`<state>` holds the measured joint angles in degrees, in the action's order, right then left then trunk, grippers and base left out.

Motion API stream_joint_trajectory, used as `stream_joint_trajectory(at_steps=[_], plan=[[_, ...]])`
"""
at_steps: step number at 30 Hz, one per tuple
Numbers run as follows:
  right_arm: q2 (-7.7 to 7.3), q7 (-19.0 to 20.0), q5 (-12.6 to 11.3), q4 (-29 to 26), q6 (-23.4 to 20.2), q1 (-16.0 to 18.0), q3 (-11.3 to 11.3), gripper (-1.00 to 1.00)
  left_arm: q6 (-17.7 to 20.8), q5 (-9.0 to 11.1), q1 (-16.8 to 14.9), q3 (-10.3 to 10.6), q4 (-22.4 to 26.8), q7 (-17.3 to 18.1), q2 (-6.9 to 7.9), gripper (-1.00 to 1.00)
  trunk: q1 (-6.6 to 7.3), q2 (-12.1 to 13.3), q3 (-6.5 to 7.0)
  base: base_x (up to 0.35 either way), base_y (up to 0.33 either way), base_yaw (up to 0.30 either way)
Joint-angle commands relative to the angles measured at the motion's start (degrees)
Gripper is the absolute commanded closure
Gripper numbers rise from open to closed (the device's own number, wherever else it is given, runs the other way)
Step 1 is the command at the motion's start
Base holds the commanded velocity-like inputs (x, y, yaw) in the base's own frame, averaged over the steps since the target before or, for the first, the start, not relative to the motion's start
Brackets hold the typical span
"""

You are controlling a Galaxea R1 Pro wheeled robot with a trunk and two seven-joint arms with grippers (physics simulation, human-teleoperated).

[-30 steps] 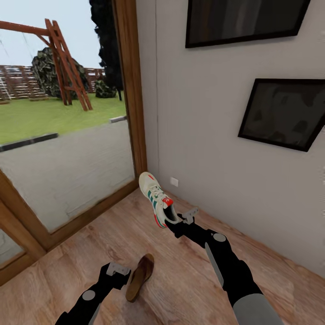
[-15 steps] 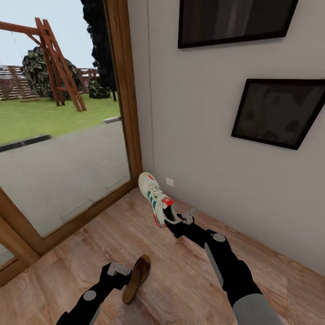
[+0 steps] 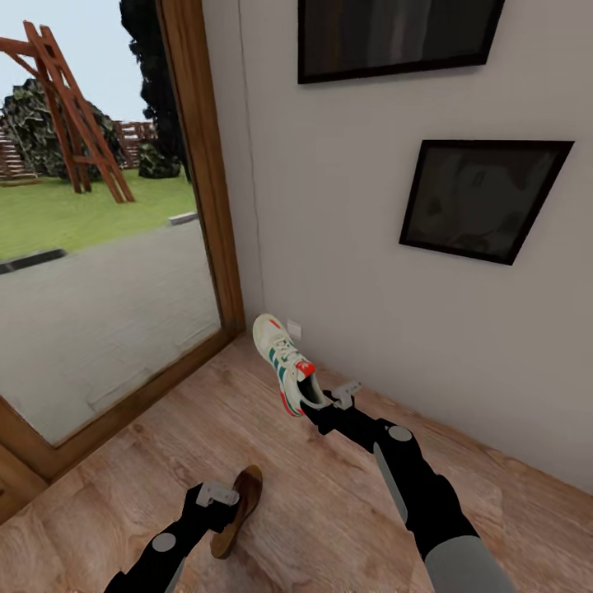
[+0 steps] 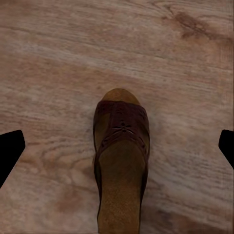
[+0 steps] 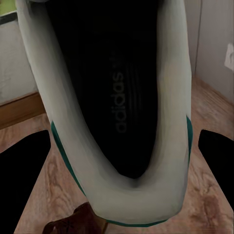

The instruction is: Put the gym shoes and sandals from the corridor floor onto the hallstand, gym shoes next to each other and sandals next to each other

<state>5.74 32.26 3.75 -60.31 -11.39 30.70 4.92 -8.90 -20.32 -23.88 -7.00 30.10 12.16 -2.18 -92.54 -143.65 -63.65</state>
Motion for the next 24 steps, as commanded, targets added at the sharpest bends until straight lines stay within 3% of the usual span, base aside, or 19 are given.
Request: stream_joint_trajectory(at_steps=[1, 6, 24], plan=[[0.00, 0.26, 0.30, -0.13, -0.28, 0.02, -0.10, 1.00, -0.26, -0.51, 0.01, -0.48, -0.10, 0.41, -0.09, -1.00, -0.01, -0.04, -0.28, 0.000, 0.000, -0.005], [-0.03, 0.26, 0.30, -0.25, -0.30, -0.01, -0.17, 1.00, -2.98, -0.54, 0.06, -0.53, -1.54, 0.17, -0.06, -1.00, -0.14, -0.11, -1.71, 0.000, 0.000, 0.000], [-0.03, 0.27, 0.29, -0.34, -0.30, 0.00, -0.26, 1.00, -3.30, -0.57, -0.02, -0.65, -1.48, -0.52, 0.13, -1.00, -0.60, -0.35, -7.31, 0.000, 0.000, 0.000]])
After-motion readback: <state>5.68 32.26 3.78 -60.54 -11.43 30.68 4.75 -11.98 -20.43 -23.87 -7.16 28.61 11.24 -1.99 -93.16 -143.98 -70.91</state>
